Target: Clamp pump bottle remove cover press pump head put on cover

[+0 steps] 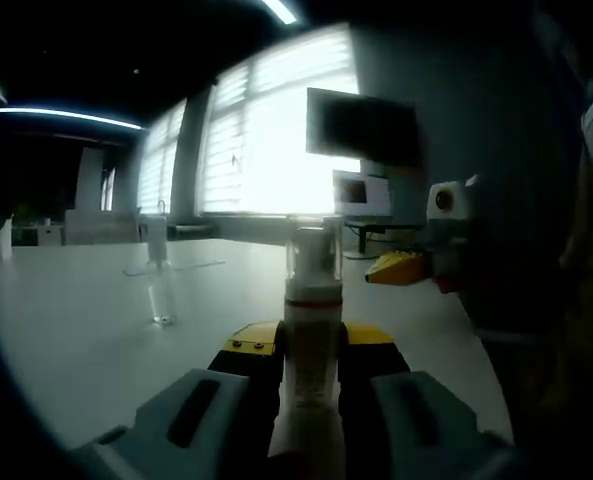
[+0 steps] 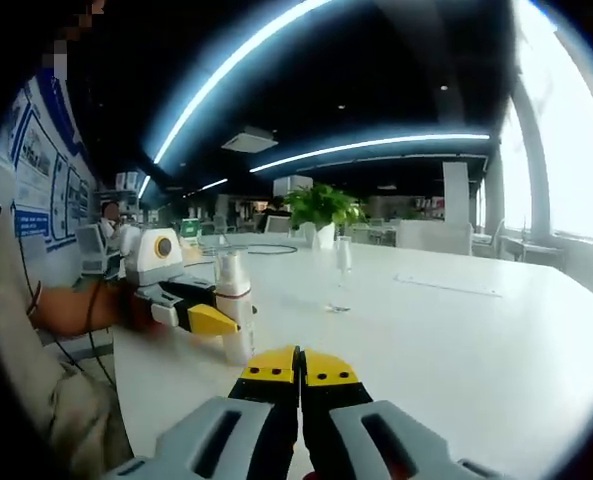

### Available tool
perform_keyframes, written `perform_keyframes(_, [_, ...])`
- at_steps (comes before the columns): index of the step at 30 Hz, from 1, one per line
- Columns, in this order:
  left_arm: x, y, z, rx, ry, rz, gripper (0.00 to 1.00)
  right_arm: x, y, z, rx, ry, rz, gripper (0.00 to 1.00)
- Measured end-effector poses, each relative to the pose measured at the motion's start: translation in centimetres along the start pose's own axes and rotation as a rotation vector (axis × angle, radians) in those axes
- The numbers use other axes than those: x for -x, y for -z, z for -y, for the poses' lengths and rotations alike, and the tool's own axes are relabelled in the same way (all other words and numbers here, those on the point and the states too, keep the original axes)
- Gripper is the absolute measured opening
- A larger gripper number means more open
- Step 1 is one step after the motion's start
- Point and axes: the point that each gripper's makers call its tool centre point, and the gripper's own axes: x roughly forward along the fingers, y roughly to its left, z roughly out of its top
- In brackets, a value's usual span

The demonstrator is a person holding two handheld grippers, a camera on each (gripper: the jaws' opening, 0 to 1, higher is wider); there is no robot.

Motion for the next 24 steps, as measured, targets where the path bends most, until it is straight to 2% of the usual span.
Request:
perform_keyframes(11, [0.0, 0.0, -0.2, 0.002, 0.0, 0.001, 0.12, 0.4, 2.1, 0.7, 0.011, -0.007, -0.005, 0.0])
perform_keyframes(16, [-0.1, 0.0, 0.2, -0.001, -0.002, 0.0, 0.12, 0.7, 2.0, 0.9, 0.011, -0.009, 0.019, 0.0])
perform_keyframes(24, [-0.1, 0.0, 0.1, 0.0, 0.001, -0.004, 0.12, 0.7, 2.6, 1.0, -0.013, -0.011, 0.004, 0.0])
